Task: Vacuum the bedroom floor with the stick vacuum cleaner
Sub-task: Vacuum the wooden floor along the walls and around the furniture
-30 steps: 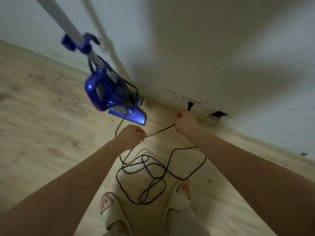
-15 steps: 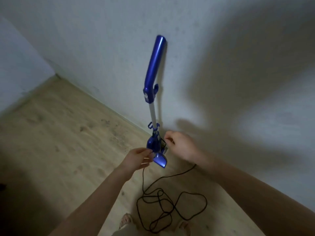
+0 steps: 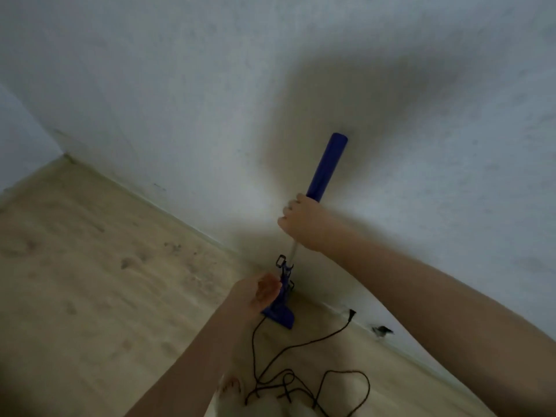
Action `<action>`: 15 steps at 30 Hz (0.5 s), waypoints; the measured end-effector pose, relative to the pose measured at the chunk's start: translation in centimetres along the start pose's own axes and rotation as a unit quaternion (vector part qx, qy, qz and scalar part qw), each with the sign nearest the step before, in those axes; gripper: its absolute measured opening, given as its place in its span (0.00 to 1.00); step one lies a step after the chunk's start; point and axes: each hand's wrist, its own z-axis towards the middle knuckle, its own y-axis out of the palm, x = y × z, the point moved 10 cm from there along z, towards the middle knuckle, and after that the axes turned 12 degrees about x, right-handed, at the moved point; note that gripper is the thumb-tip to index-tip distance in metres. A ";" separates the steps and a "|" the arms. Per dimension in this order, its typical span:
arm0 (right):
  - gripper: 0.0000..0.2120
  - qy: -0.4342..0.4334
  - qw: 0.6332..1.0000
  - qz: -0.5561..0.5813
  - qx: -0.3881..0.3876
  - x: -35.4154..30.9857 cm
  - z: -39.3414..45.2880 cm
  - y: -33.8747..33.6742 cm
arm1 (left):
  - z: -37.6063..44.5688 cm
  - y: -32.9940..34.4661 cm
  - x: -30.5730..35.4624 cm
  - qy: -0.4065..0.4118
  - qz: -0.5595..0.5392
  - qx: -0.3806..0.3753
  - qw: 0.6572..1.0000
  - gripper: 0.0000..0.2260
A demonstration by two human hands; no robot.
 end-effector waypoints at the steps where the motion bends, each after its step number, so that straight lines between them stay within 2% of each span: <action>1: 0.10 0.017 0.997 -0.027 -0.067 0.9 0.6 0.9 | 0.2 0.2 0.0 -0.012 -0.002 -0.009 1.000 0.10; 5: 0.10 0.060 0.956 -0.045 -0.285 2.1 2.3 4.3 | 2.9 0.1 1.2 -0.057 0.003 -0.030 0.998 0.10; 8: 0.15 0.055 0.925 0.002 -0.376 1.0 1.3 5.0 | 4.4 0.2 1.2 -0.082 -0.014 -0.041 0.996 0.11; 10: 0.15 0.048 0.922 0.034 -0.383 -0.2 0.9 3.8 | 4.7 0.8 0.4 -0.099 -0.007 -0.052 0.994 0.11; 13: 0.14 0.025 0.935 0.024 -0.352 -2.4 0.7 2.3 | 4.2 2.4 -1.7 -0.142 -0.014 -0.073 0.987 0.13; 15: 0.12 0.028 0.941 0.029 -0.337 -3.8 0.3 2.1 | 4.3 3.3 -2.9 -0.157 -0.055 -0.077 0.983 0.12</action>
